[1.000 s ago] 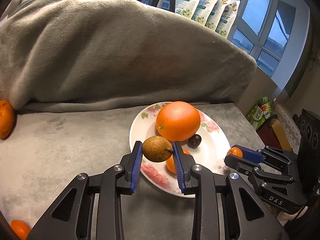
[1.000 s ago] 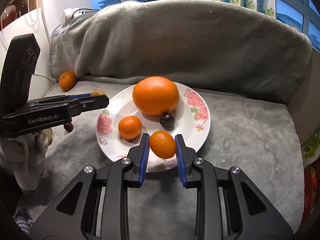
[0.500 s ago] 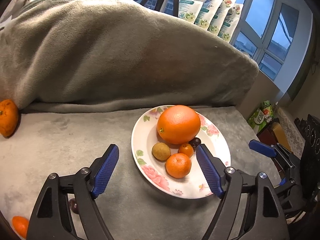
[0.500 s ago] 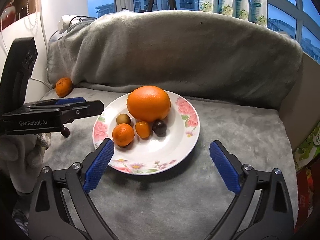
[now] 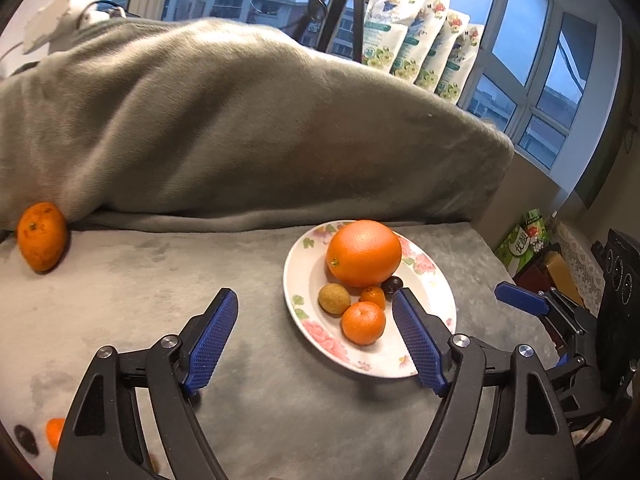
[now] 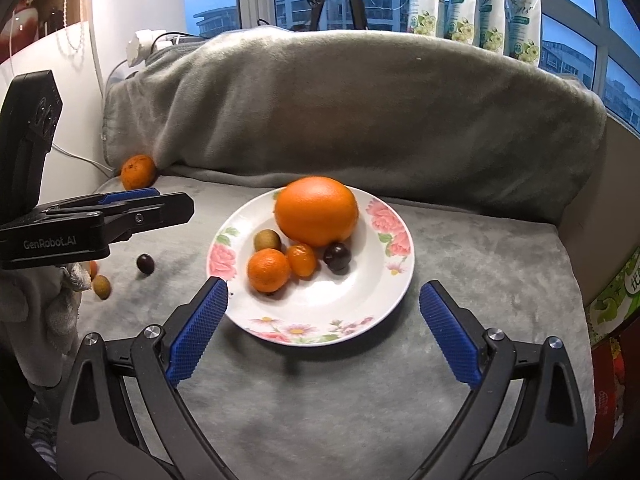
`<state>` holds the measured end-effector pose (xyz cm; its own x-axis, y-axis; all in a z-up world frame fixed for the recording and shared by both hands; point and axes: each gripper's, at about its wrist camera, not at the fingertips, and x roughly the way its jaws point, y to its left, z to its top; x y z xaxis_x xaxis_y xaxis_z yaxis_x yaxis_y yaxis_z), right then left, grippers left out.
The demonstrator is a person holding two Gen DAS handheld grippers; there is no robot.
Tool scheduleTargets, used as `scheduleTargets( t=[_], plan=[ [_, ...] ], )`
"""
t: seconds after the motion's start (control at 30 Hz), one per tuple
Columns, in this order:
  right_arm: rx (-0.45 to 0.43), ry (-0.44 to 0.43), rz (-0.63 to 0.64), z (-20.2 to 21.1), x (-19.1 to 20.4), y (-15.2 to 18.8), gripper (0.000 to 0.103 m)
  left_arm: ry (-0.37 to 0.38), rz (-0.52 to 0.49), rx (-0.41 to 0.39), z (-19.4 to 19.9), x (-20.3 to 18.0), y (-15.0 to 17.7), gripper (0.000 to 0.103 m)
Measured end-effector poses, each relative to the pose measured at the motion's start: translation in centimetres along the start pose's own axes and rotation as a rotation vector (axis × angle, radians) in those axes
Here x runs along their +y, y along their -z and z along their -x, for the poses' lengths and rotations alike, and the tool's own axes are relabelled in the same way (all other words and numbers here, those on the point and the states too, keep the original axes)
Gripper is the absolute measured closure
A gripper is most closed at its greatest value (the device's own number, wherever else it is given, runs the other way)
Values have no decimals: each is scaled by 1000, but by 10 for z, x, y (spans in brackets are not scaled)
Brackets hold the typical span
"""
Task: Organize fruits
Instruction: 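Withdraw both grippers from the plate toward the loose fruit, then grasp a dark plum with the right gripper while the left grasps a tangerine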
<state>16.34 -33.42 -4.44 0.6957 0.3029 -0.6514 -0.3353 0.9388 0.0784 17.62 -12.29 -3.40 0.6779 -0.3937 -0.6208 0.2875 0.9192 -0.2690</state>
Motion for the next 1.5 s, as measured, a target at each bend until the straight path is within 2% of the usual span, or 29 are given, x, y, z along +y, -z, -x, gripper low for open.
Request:
scheduleTargets(
  t=[0.33, 0.63, 0.87, 1.1, 1.37, 1.5],
  plan=[
    [-6, -66, -1, 7, 26, -7, 5, -38, 10, -41, 42, 25, 9, 23],
    [11, -136, 27, 3, 56, -14, 4, -116, 76, -87, 86, 77, 25, 23],
    [34, -188, 79, -8, 86, -18, 4, -172, 117, -90, 111, 112, 44, 23],
    [60, -227, 135, -24, 116, -21, 4, -182, 144, -59, 116, 129, 67, 25],
    [105, -295, 141, -44, 139, -23, 5, -151, 134, -5, 103, 130, 86, 41],
    [130, -319, 154, -54, 149, -23, 13, -147, 137, 10, 95, 132, 89, 45]
  ],
)
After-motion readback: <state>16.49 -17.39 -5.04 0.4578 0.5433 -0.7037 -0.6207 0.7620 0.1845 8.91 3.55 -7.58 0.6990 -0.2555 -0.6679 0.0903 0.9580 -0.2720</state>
